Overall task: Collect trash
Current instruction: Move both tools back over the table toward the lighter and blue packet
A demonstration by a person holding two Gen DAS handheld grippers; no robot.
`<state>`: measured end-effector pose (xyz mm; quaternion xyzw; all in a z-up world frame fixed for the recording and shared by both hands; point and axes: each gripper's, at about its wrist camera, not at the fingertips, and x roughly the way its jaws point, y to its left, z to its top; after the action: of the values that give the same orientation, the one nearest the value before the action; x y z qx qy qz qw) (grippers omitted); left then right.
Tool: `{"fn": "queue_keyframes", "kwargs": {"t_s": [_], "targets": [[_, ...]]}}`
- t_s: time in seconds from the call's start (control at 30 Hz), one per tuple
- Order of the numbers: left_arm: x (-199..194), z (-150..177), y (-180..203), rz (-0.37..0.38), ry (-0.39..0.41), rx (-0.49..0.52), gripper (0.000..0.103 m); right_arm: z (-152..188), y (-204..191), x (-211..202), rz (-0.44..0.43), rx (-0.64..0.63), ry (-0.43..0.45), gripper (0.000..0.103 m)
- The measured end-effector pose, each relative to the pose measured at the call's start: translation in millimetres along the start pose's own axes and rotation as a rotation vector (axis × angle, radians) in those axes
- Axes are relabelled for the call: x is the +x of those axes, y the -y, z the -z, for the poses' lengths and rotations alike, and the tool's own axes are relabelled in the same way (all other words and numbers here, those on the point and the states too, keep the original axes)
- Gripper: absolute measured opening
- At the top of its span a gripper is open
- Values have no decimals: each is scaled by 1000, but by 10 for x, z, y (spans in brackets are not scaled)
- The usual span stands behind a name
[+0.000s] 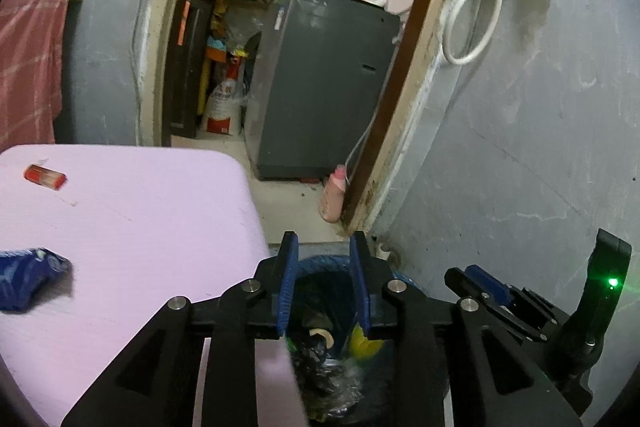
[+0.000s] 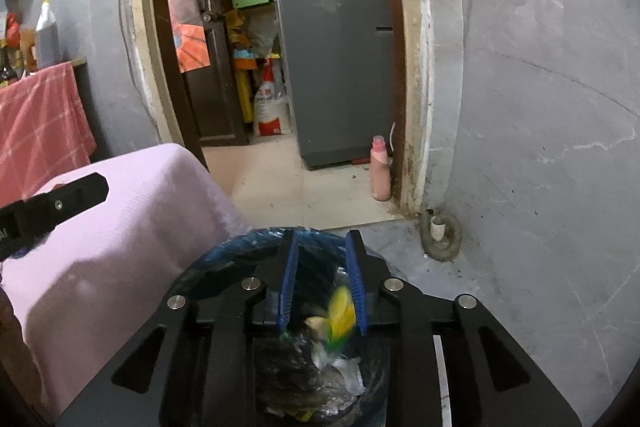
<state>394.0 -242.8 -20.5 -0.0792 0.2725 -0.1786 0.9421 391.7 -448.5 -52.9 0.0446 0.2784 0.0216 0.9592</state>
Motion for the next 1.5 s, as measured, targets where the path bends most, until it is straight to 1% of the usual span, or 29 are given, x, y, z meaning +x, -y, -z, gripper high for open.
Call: {"fn": "queue_keyframes", "kwargs": {"t_s": [0.03, 0.07, 0.1, 0.13, 0.2, 0.23, 0.3, 0.33, 0.37, 0.4, 0.43, 0.47, 0.5, 0.53, 0.6, 0.67, 0.73, 0.8, 0.97, 1.17, 1.33, 1.43, 1.5], "targets": [[-38, -20, -28, -5, 6, -1, 26, -5, -39, -26, -2, 0, 8, 25], [-81, -39, -60, -12, 15, -3, 31, -15, -66, -48, -5, 1, 15, 26], [-129, -55, -96, -18, 25, -5, 36, -28, -96, -68, -9, 3, 22, 29], [-185, -75, -137, -26, 36, -7, 38, -43, -130, -95, -17, 7, 33, 32], [-281, -96, -214, -37, 52, -14, 44, -57, -185, -151, -27, 15, 54, 49], [-324, -109, -251, -44, 58, -19, 46, -73, -219, -184, -32, 16, 67, 51], [-429, -144, -344, -61, 72, -29, 55, -110, -301, -242, -39, 15, 82, 54], [-482, -154, -388, -67, 79, -33, 56, -131, -353, -283, -41, 19, 96, 55], [-541, -172, -438, -76, 88, -37, 60, -147, -387, -314, -42, 22, 107, 62], [-584, -188, -476, -85, 95, -39, 65, -165, -426, -349, -44, 24, 119, 71], [-636, -206, -519, -94, 103, -40, 68, -184, -489, -405, -48, 25, 138, 73], [-702, -217, -566, -102, 112, -41, 75, -202, -534, -438, -48, 22, 147, 76], [-774, -231, -620, -109, 125, -44, 80, -226, -597, -477, -47, 17, 154, 77], [-835, -243, -664, -115, 137, -45, 82, -242, -629, -501, -47, 16, 158, 78], [-964, -266, -740, -133, 157, -44, 90, -268, -728, -606, -50, 24, 184, 84], [-1090, -283, -813, -152, 169, -40, 95, -302, -813, -697, -52, 23, 205, 88], [-1216, -316, -892, -178, 188, -31, 96, -356, -902, -787, -57, 20, 221, 94], [-1312, -336, -999, -196, 194, -26, 97, -408, -1002, -880, -69, 19, 241, 103], [-1582, -351, -1331, -278, 204, -30, 97, -517, -1318, -1022, -104, 9, 257, 103], [-1857, -286, -1829, -373, 194, -58, 97, -534, -1761, -1010, -162, -13, 214, 103], [-1996, -162, -2209, -451, 175, -90, 97, -461, -2127, -926, -206, -33, 159, 103], [-2005, -116, -2406, -474, 150, -113, 97, -386, -2363, -828, -227, -56, 109, 103], [-1993, -77, -2523, -493, 129, -129, 97, -332, -2521, -718, -236, -76, 59, 103]]}}
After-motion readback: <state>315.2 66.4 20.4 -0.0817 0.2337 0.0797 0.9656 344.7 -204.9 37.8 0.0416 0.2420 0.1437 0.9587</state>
